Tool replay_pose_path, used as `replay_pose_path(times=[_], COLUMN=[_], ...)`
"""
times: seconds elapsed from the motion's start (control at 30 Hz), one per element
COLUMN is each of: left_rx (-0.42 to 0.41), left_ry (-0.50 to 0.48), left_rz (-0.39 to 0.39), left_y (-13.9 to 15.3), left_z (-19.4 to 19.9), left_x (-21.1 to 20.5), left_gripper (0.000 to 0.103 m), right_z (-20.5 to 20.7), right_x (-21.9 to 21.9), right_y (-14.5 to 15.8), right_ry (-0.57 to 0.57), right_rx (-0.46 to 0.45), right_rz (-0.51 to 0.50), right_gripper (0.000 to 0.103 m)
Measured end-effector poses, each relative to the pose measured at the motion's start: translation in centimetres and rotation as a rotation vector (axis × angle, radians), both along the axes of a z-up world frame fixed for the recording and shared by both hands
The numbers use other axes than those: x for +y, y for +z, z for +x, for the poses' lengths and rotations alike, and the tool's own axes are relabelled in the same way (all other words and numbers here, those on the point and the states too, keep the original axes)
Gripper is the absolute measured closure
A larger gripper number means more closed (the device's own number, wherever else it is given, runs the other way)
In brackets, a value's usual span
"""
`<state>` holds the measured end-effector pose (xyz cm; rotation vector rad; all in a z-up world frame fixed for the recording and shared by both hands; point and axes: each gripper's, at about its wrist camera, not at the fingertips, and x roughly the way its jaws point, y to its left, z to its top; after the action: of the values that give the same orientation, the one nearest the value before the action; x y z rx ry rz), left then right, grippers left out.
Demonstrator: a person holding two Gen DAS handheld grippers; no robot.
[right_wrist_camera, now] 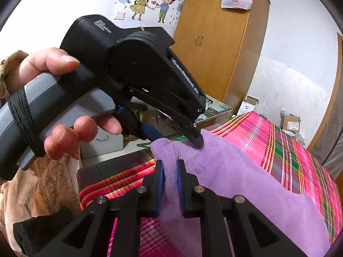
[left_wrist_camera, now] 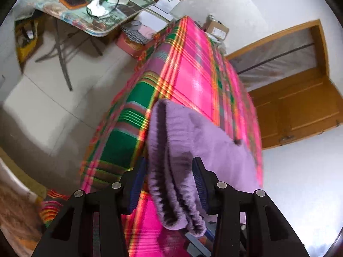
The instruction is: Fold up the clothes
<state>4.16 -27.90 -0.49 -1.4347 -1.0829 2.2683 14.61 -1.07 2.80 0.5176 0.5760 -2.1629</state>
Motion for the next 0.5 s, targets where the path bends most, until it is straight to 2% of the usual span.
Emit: replay_pose_path(times=[0.1, 0.4, 0.47, 0.5], left_rx=[-0.024, -0.042, -0.028, -0.023], left_ry=[0.001, -0.011, -0.015, -0.016], left_rz=[-0.013, 0.045, 0.045, 0.049], left_y=[-0.5, -1.1, -0.9, -0.9], left_z=[-0.2, -1.4, -1.5, -1.5], left_x=[0.2, 0.8, 0.9, 0.9], left_gripper=[0.057, 0.057, 0.071, 0.073], right_z=[0.1, -0.1, -1.1, -1.2], right_x=[0.2, 0.8, 0.9, 1.0], right_y=[0.0, -0.1, -0.2, -0.2], right_ry=[0.001, 0.006, 0.003, 0.002], right_rx=[-0.001, -0.005, -0.008, -0.009], right_rz=[-0.003, -0.018, -0.02, -0.021], right_gripper=[0.091, 0.091, 0.091, 0.091])
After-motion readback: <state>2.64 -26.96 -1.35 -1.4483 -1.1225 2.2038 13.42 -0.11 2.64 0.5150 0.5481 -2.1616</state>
